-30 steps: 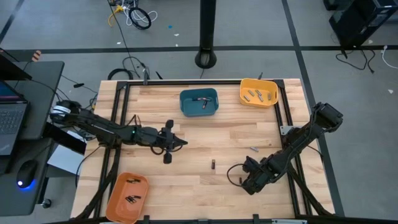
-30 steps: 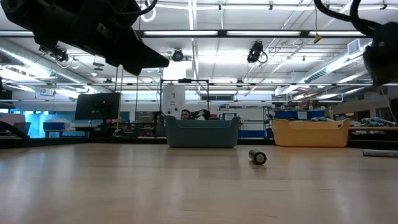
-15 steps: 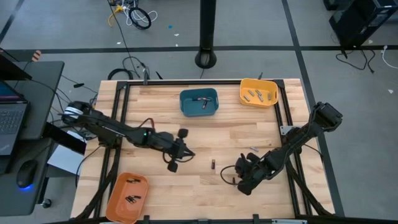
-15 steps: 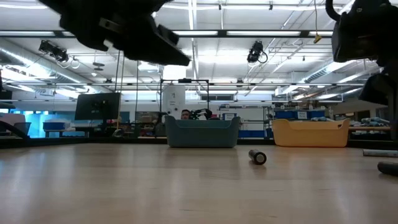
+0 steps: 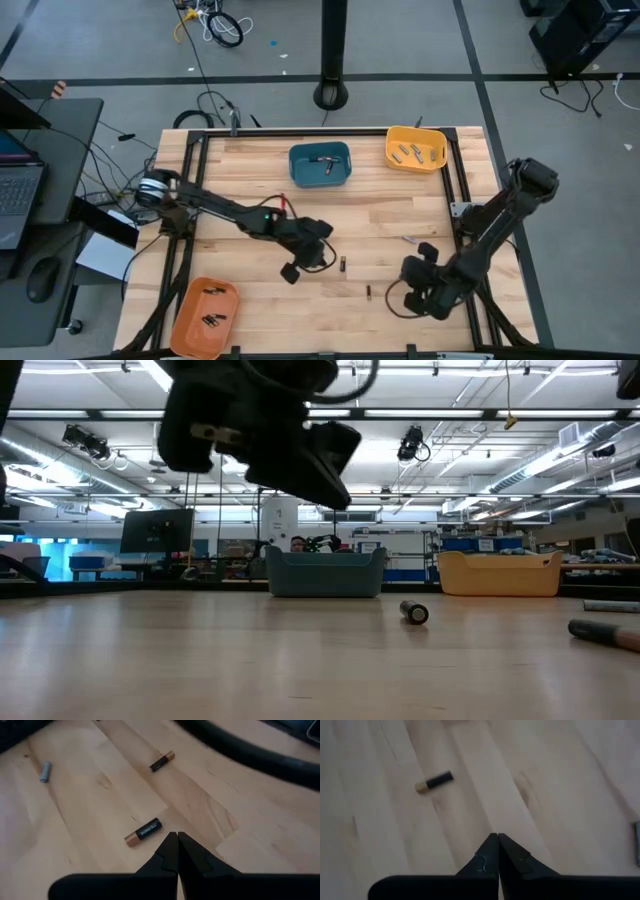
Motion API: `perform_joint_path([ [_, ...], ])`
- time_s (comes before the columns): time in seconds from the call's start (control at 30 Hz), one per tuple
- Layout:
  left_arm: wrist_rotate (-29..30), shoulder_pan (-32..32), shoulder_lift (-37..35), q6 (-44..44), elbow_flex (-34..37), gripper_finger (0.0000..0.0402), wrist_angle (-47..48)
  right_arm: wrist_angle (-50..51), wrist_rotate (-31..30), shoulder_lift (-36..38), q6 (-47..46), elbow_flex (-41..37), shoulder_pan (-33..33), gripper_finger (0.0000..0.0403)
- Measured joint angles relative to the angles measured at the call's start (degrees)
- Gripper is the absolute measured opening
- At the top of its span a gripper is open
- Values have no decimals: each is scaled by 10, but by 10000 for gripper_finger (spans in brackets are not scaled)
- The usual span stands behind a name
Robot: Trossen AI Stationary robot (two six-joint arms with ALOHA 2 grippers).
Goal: Sort batteries
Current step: Put the large black battery into the blue bin
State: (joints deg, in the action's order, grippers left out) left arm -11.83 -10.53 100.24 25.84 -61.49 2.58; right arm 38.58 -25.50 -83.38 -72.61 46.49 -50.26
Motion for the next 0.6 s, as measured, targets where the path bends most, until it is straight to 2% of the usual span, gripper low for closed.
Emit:
perform_joint_path([
  [0.13,-9,9,38,38,-36,5,20,-1,-51,14,-25,-1,-19,7],
  [0.37,-9,12,126,150,-185,8,208,-2,-65,11,-23,-1,-14,8],
  [0.5,3,9,169,212,-248,30,267,-2,-65,11,-23,-1,-14,8],
  [0.6,19,5,184,257,-267,54,278,-3,-65,11,-22,-1,-14,8],
])
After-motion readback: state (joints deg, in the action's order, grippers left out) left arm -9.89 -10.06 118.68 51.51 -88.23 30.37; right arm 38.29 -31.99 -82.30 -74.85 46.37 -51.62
